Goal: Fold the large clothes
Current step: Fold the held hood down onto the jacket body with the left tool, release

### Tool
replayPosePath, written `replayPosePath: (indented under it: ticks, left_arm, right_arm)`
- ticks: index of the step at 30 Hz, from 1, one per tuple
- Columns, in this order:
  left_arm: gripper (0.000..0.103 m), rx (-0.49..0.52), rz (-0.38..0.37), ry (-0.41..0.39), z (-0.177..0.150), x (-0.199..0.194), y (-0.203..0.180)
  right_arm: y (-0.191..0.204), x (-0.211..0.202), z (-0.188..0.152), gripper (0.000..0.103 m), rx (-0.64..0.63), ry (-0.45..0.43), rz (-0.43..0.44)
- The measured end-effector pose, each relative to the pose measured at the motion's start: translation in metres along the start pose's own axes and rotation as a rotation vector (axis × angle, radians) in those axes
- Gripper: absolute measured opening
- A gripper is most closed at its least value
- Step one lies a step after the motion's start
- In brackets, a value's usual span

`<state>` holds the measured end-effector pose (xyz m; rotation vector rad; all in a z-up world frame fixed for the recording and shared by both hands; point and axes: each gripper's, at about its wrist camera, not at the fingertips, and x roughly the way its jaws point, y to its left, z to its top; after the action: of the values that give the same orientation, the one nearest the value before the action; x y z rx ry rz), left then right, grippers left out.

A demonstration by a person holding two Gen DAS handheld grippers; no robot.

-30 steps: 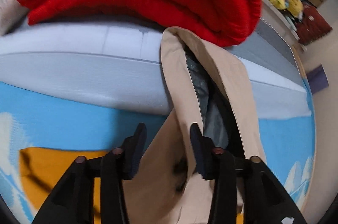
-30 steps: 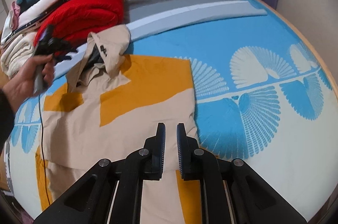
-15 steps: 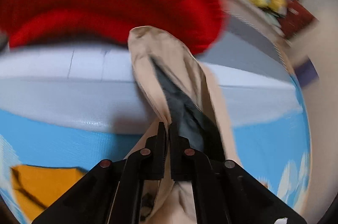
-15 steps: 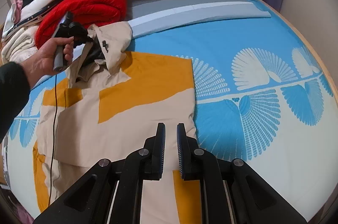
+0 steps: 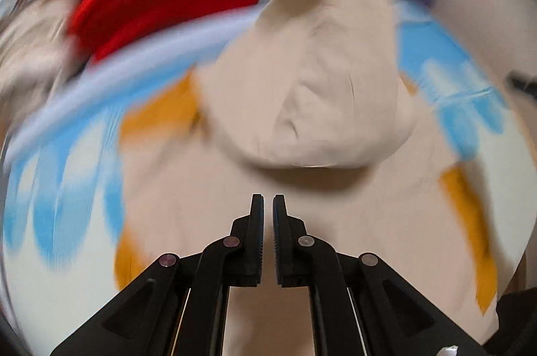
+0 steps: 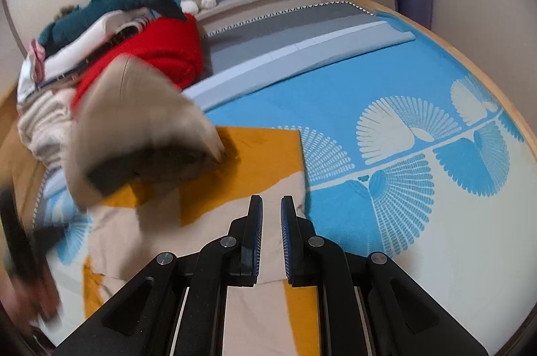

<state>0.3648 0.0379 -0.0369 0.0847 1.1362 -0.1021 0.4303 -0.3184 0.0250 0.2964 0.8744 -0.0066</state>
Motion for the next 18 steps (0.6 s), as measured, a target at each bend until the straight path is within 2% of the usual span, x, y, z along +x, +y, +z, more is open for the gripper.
replayPosePath:
  ticks: [3,6,8,11,13,16,18]
  left_arm:
    - [0.005,-0.181,-0.030,0.036,-0.026,-0.011,0.021]
    - [0.010,-0.345,-0.094,-0.003,-0.026,-0.018,0.034]
    - [0.014,-0.386,-0.133,-0.025,-0.015,-0.010,0.030]
    - [0.019,-0.412,-0.195,-0.018,0.001,0.004,0.028]
    - [0.029,-0.440,-0.236,-0.019,0.016,0.018,0.029]
    - [0.039,-0.497,-0.252,-0.012,0.028,0.039,0.044]
    - [0.039,-0.565,-0.287,0.017,0.026,0.060,0.059]
  right_arm:
    - [0.004,-0.005,-0.007,0.018,0.023,-0.002,0.030]
    - [0.016,0.001,-0.016,0.019,0.017,0.025,0.076]
    - [0.027,0.006,-0.021,0.019,0.002,0.037,0.095]
    - [0.041,0.019,-0.027,0.019,0.018,0.063,0.151]
    - [0.052,0.030,-0.030,0.021,0.030,0.087,0.205]
    - [0.075,0.053,-0.033,0.037,0.036,0.137,0.282]
    - [0.093,0.070,-0.036,0.051,0.023,0.170,0.320]
